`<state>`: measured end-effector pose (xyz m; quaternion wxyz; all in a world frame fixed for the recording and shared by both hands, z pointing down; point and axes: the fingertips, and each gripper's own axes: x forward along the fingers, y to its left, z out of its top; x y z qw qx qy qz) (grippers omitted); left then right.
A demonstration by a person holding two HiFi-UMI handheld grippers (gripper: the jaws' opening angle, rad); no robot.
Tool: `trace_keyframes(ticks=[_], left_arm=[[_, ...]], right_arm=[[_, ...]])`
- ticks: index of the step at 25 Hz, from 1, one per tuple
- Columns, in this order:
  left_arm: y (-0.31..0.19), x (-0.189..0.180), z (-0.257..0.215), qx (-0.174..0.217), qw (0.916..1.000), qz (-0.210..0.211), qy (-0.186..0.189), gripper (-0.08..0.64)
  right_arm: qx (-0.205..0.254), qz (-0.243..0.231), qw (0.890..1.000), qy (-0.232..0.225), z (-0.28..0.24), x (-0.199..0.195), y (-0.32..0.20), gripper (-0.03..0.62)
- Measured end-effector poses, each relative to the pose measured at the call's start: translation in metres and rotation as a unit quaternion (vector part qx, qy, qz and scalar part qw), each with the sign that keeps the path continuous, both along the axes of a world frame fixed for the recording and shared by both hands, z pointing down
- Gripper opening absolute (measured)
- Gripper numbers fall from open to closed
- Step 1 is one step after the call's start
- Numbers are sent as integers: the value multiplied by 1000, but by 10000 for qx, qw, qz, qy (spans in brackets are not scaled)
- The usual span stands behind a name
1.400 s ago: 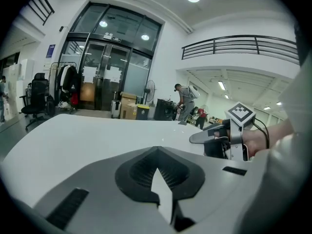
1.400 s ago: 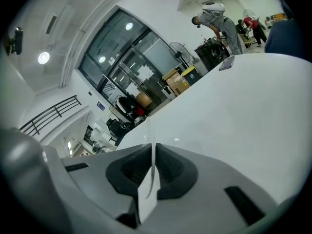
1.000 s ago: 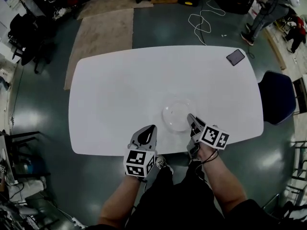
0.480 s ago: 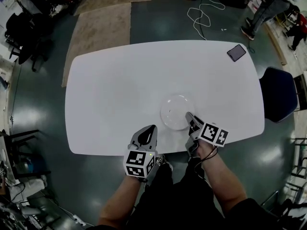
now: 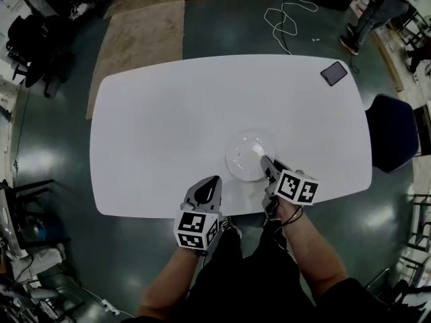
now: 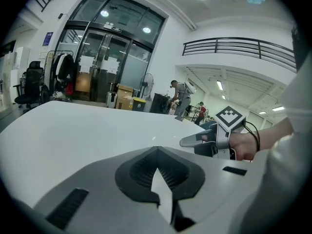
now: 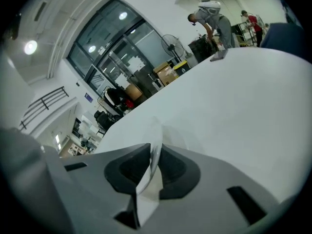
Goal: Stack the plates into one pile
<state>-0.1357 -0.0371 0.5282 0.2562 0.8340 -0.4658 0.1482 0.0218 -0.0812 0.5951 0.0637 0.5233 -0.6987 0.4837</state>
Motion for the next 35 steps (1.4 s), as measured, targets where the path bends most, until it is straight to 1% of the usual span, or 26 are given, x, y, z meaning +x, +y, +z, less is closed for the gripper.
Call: trace_keyframes(ticks=[2,4,7,13,16,20,26,35], left_arm=[[2,1,0,-10,10000,-4,6,17],[3,2,-2,-14,10000,-13,16,17],[3,1,-1,-20,10000,-30,28,17],[3,1,1,-62,10000,-45,41,17],[5,2,2,-66,10000,-47,48,17],[5,2,3,-71,9999,-43,65,17],[6,3,3,-90,9999,-36,73,17],[2,3,0,-76,9999,-78,47,17]], right_arm=[[83,-187,9991,378,-1,1,1,74],[157,-329,9973,631,-3,1,1,82],[174,-421,9953,853,0,2,-1,98],[167,-456,9915,1205,9,9,-2,129],[206,-554,9871,1485,14,12,-1,146],[249,-682,9797,1871,20,17,-3,141],[264,-626,9791,1915,22,23,-6,132],[259,-634,9802,1859,21,24,-9,139]])
